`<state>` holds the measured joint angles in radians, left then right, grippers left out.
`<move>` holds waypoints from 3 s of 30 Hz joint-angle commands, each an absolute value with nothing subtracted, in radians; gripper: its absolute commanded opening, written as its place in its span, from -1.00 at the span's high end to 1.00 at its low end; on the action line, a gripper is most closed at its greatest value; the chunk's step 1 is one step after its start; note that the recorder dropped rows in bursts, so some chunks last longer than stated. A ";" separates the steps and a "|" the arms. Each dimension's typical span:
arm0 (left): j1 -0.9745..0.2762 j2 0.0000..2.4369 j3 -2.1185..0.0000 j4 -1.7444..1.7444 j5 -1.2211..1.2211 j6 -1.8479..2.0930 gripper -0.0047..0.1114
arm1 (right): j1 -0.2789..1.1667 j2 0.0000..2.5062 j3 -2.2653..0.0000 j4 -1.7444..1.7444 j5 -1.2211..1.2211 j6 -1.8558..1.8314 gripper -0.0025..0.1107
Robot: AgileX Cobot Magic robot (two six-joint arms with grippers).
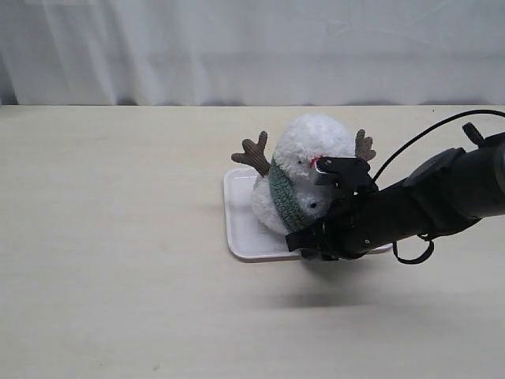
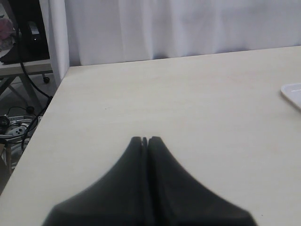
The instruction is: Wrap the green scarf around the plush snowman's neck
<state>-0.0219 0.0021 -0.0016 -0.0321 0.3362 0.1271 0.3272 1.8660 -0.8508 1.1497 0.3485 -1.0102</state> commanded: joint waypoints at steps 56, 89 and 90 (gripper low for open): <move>-0.024 0.000 0.000 -0.039 0.324 0.128 0.92 | 0.328 1.871 -0.844 0.351 0.342 -0.430 0.88; -0.024 0.000 0.000 -0.039 0.324 0.128 0.92 | 0.328 1.498 -0.835 0.409 0.588 -0.422 -0.22; -0.024 0.000 0.000 -0.039 0.324 0.128 0.92 | 0.328 1.473 -0.835 0.409 0.602 -0.422 -0.22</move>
